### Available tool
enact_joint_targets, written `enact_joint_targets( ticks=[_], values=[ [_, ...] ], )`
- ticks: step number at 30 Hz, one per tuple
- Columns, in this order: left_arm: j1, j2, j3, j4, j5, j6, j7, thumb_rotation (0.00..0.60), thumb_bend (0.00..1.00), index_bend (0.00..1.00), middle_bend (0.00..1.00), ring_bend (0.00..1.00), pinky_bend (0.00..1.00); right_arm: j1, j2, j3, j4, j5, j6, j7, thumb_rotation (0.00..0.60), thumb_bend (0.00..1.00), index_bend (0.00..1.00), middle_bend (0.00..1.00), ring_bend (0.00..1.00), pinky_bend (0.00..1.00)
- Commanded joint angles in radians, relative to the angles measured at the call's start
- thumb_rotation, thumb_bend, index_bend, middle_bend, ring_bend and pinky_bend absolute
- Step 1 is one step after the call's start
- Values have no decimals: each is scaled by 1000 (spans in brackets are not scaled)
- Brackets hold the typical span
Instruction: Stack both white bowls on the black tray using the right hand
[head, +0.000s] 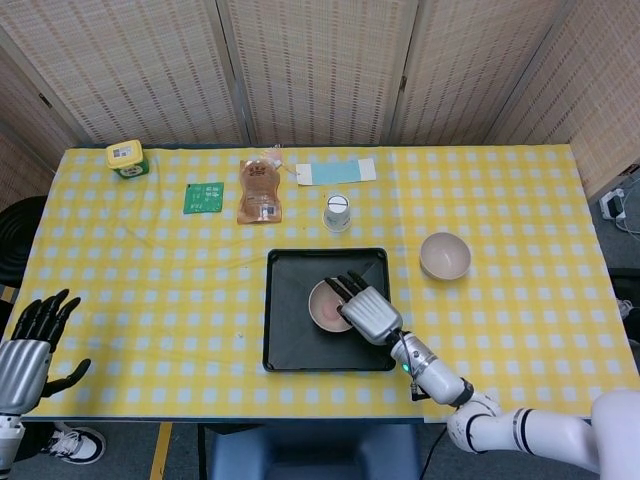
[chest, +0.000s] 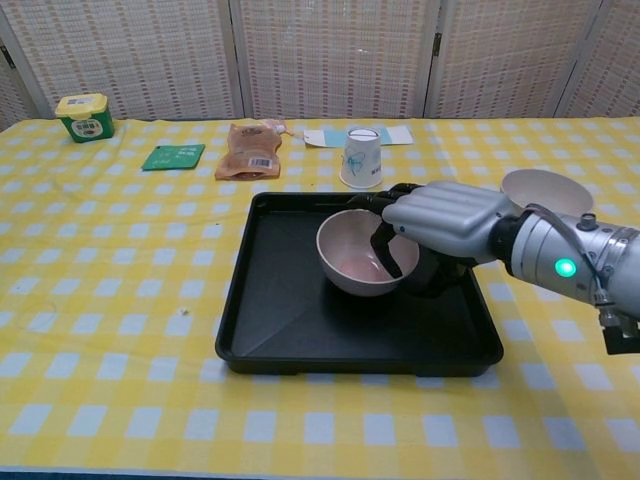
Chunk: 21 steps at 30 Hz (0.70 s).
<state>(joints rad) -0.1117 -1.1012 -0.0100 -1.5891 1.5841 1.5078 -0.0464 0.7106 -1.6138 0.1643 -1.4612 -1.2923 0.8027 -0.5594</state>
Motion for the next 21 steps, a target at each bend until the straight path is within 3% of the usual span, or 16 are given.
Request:
enact_joint_targets(
  ticks=[1, 4, 7, 15, 21],
  values=[
    [-1, 0, -1, 1, -3, -3, 0, 600, 309, 0, 0, 0, 0, 5, -6, -5, 11, 4, 10, 26, 600, 519, 385, 0, 0, 0],
    [-3, -1, -2, 1, -6, -8, 2, 600, 309, 0, 0, 0, 0, 7, -2, -8, 13, 3, 17, 54, 600, 520, 195, 0, 0, 0],
    [-5, -3, -1, 0, -5, -13, 7, 600, 308, 0, 0, 0, 0, 5, 12, -18, 9, -17, 37, 76, 600, 520, 90, 0, 0, 0],
    [-6, -5, 1, -1, -7, -19, 17, 600, 309, 0, 0, 0, 0, -56, 123, -44, -57, -81, 171, 133, 600, 519, 78, 0, 0, 0],
    [-5, -7, 1, -16, -19, -26, 39, 600, 310, 0, 0, 0, 0, -136, 232, -68, -44, -80, 252, 224, 600, 519, 78, 0, 0, 0]
  ],
)
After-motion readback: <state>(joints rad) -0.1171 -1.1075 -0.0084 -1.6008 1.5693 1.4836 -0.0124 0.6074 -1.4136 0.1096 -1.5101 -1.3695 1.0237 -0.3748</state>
